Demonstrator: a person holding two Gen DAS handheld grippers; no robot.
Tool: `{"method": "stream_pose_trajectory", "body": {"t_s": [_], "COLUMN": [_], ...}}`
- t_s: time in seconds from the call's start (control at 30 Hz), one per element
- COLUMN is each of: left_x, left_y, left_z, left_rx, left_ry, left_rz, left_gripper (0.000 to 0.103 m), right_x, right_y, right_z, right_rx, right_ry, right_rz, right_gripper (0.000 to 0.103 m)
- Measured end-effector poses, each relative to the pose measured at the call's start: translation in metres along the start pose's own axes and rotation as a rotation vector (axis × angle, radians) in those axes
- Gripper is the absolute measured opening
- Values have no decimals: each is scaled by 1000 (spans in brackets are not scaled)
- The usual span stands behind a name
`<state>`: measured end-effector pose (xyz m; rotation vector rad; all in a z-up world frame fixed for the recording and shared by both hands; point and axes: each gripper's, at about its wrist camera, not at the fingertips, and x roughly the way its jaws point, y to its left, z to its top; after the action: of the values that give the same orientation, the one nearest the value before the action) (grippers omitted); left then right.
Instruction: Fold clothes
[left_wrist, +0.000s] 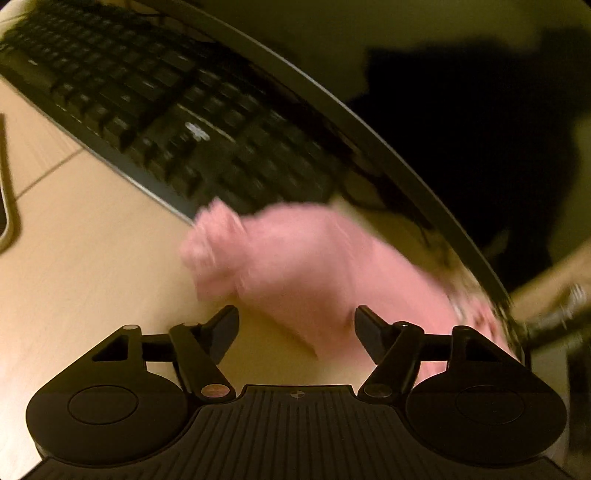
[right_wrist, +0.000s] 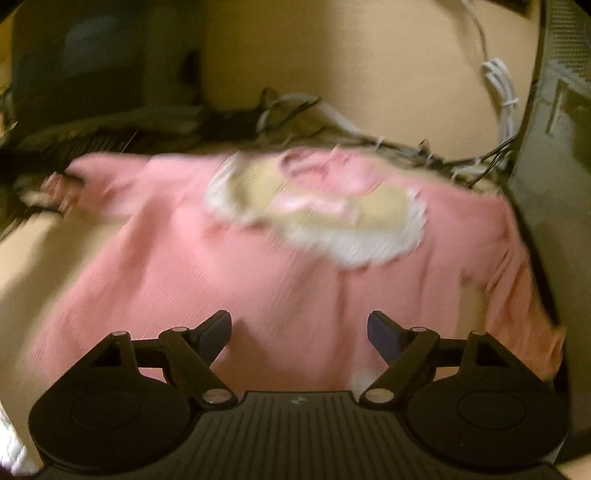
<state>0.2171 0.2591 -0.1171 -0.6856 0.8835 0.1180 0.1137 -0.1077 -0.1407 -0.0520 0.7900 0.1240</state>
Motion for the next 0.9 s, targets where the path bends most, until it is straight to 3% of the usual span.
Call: {"method": "stream_pose_trajectory", "body": {"t_s": [0.03,0.07,0.1,0.27,0.4,0.47,0.53,0.57,0.6,0.8,0.87,0.9], "left_x": [3,4,2,-31,-55,-64,-74,-78,-81,-54,-40,-32], "left_y": [-1,-4,-9,-30,-17,-9,-2,2,3,-47,-71,-81], "left_z": [3,4,7,44,74,68,63,61,54,-46,-78,-92], "left_rx": [-4,10,41,241,273,274,274,274,289,443,521,550], "left_ry": [-15,-34,-62,-269,-371,-319,-266,-240,-199,210,307,335], "left_rz": [18,44,64,154,245,178,112,79,32,-404,-500,-509], "left_gripper": [53,27,12,9,10,16,28,41,48,54,57,59], "right_x": [-7,-15,-19,-29,-33,-36,-40,-41,-43,-55,-67,-75], "right_y": [7,13,17,17,14,12,5,-1,-8,-29,-35,-39], "right_z": [-7,-15,-18,-17,-14,-11,-10,-10,-11,-27,-31,-33], "right_rx": [-13,-26,-29,6,29,48,92,128,167,344,384,404], "right_ry": [1,3,1,-24,-39,-51,-57,-53,-46,-46,-65,-74], "right_rz": [14,27,34,31,24,17,14,14,14,-24,-64,-84], "right_gripper": [84,84,84,84,84,84,84,84,84,84,84,84]}}
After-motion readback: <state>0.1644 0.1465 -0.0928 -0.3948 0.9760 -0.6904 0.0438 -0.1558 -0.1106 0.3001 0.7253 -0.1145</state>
